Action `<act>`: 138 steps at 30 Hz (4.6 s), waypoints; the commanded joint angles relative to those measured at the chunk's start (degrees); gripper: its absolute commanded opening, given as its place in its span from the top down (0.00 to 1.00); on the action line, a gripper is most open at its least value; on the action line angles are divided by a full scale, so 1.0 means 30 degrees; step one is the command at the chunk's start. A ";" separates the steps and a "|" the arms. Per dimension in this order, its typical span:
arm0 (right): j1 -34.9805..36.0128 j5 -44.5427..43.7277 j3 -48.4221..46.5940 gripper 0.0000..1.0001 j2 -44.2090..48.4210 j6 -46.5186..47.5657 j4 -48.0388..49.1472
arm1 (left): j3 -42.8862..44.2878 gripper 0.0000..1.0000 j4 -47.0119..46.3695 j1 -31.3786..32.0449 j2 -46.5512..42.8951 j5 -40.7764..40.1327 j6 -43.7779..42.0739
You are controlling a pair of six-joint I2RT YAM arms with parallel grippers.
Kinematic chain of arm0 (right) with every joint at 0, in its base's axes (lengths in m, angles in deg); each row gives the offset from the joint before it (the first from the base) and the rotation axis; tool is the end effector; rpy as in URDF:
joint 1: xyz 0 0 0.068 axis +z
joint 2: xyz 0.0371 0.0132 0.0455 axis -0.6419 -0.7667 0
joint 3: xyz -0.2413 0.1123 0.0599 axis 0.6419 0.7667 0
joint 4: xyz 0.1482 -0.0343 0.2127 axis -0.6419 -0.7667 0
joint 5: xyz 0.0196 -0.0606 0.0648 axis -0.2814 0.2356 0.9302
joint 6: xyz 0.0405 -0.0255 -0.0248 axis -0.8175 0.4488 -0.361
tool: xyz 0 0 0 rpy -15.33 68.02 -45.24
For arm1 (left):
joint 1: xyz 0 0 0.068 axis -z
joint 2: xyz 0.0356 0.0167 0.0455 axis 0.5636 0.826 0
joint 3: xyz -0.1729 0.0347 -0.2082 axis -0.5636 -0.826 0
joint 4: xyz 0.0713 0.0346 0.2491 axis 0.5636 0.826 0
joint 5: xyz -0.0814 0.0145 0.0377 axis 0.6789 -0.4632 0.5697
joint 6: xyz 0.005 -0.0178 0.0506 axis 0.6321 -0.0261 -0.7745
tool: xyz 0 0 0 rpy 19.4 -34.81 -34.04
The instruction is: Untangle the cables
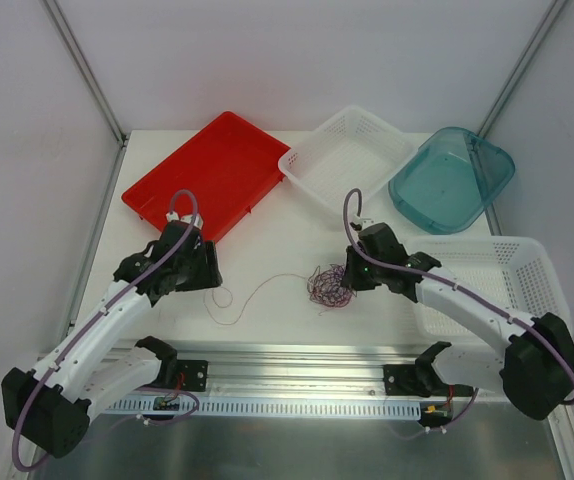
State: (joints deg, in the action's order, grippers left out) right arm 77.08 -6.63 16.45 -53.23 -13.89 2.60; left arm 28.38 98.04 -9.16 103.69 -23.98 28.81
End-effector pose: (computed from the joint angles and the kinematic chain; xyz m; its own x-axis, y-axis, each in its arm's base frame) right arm 0.1877 0.1452 0.2238 -0.6884 -0.2639 -0.6756 -0.5085 0.8398 0.1901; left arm 0.1636 -0.0738 0.2635 -0.7770 -0.1621 -0.6083 0.0066 0.9641 -0.2653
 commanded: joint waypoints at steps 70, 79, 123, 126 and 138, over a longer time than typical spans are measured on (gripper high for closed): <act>0.4171 -0.0027 -0.3708 0.99 -0.2642 0.5307 -0.0068 | 0.1091 0.19 -1.2052 0.5329 0.9006 0.8563 -0.6623; 0.4141 0.0120 -0.3386 0.99 -0.2113 0.5483 0.0020 | 0.1179 0.27 -1.2200 0.5358 1.0882 0.9733 -0.7593; -0.4999 -0.3483 -0.2594 0.99 0.2634 0.0971 -0.5252 | 0.4954 1.00 0.1127 -0.1908 -0.1098 -0.0626 -0.3430; -0.5028 -0.3338 -0.2448 0.99 0.2312 0.0913 -0.5224 | 0.6625 1.00 0.2066 -0.2083 -0.1245 -0.2267 -0.3928; -0.3859 0.0619 -0.2037 0.99 0.0176 0.0884 -0.3290 | 0.7360 1.00 0.1512 -0.2083 -0.0660 0.2234 -0.4311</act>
State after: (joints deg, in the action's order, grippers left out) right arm 63.34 -8.32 10.72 -51.02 -10.31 -10.07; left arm 50.48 103.50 -14.93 101.20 -23.50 17.08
